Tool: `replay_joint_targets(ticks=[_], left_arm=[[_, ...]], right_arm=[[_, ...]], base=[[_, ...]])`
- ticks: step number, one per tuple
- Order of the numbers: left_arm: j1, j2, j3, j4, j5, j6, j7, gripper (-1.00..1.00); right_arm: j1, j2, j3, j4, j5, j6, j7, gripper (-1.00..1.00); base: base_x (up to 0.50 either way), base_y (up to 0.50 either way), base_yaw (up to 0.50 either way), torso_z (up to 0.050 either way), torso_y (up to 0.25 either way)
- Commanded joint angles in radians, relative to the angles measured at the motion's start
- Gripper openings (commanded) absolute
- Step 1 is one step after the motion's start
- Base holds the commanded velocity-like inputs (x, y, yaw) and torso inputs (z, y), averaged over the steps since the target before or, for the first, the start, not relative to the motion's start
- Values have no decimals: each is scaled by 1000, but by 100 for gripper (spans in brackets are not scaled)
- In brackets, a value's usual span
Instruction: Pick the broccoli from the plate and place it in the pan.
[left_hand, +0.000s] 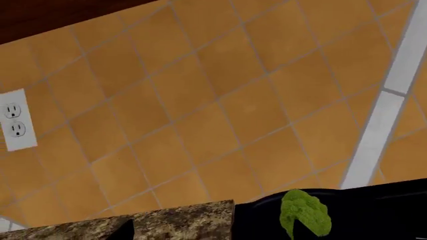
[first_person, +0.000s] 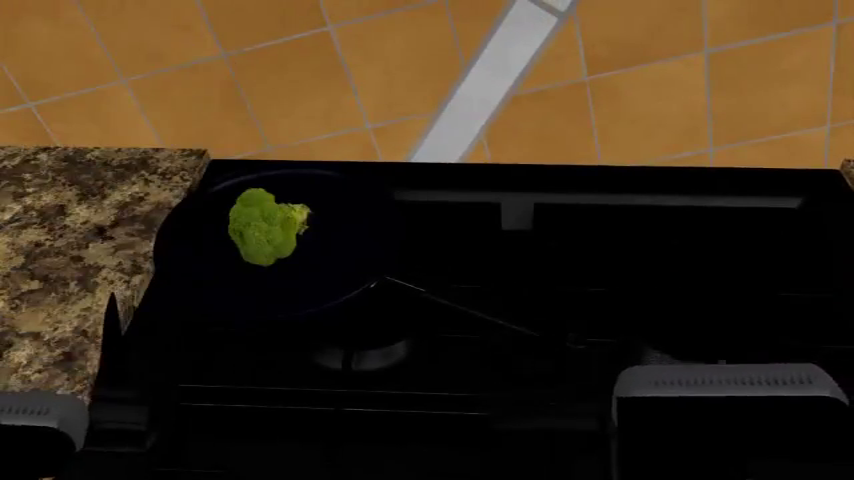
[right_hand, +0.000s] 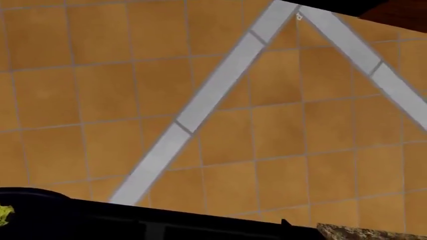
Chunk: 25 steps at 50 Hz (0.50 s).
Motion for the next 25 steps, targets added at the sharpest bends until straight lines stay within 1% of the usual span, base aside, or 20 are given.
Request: replay_joint_targets(ticks=[1,25], left_arm=[[31,19,-39,-26,55,29,-17,100],[39,25,-67,3,28,2,-48,100]], right_arm=[[-13,-40,13,35,-3,-34,-24,100],[-5,-38,30,35,19,-32,-11,100]], base=[[0,0,0,0,0],[0,0,0,0,0]])
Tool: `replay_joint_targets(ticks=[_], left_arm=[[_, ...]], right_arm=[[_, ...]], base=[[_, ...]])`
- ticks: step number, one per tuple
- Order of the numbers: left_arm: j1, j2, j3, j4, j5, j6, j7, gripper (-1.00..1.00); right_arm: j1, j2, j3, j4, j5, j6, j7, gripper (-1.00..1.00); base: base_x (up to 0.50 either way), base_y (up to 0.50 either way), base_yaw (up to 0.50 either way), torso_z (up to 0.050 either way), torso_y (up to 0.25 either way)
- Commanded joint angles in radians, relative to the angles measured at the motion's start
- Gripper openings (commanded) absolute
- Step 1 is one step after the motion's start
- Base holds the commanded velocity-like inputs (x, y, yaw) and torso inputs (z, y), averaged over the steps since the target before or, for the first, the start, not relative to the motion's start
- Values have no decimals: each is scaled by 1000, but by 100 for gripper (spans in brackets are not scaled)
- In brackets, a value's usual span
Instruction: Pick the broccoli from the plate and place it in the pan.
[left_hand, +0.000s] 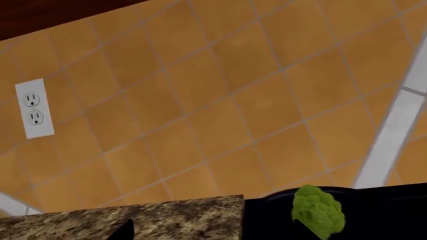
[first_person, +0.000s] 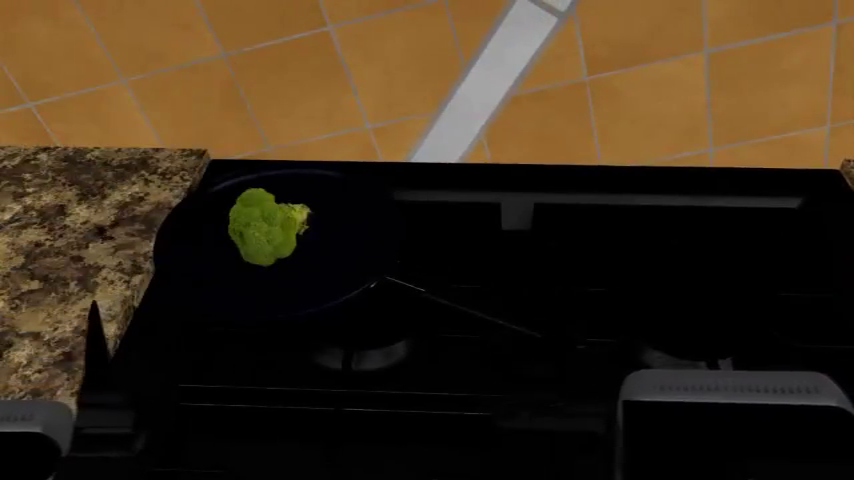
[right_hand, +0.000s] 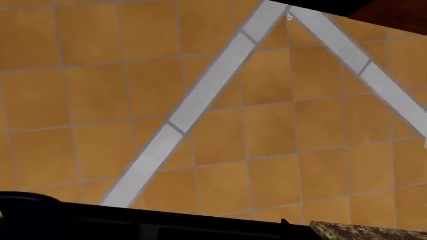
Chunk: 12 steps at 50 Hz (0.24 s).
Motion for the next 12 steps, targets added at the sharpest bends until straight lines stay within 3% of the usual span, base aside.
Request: replay_joint_targets(ticks=[1,12], left_arm=[[10,18,-50,12,38,-26,-8,100],[2,13,-63,19,41,-25,-26,100]], right_arm=[[3,-32,28,16,26,-2,-35,100],[16,-30,42,25,26,0,-19,100]], base=[[0,0,0,0,0],[0,0,0,0,0]])
